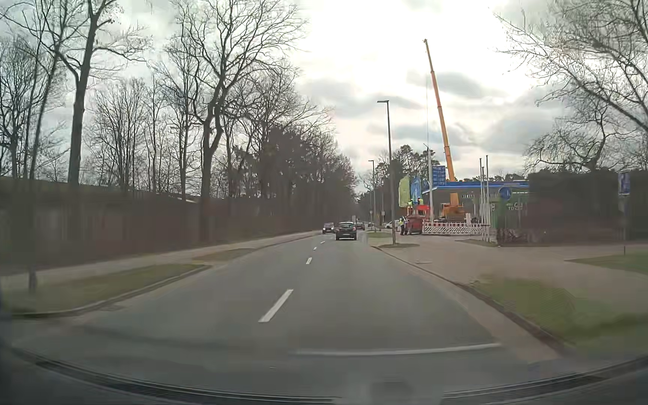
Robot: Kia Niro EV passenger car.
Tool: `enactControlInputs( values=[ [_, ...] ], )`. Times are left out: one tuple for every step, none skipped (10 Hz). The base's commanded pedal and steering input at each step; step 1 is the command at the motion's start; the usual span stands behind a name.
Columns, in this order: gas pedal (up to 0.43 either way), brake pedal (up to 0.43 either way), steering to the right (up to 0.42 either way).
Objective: Follow the waypoints while adhering to traffic rules and regulations
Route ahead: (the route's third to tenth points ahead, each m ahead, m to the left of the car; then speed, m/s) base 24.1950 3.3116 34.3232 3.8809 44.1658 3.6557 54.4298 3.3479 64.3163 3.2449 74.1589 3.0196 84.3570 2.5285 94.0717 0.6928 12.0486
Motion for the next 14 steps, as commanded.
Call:
enactControlInputs(
  values=[
    [0.150, 0.000, -0.006],
    [0.150, 0.000, -0.006],
    [0.150, 0.000, -0.006],
    [0.150, 0.000, -0.006],
    [0.150, 0.000, -0.006],
    [0.138, 0.000, -0.006],
    [0.138, 0.000, -0.006],
    [0.138, 0.000, -0.006],
    [0.138, 0.000, -0.006],
    [0.138, 0.000, -0.006],
    [0.138, 0.000, -0.005],
    [0.138, 0.000, -0.004],
    [0.138, 0.000, 0.000],
    [0.138, 0.000, 0.001]
  ],
)
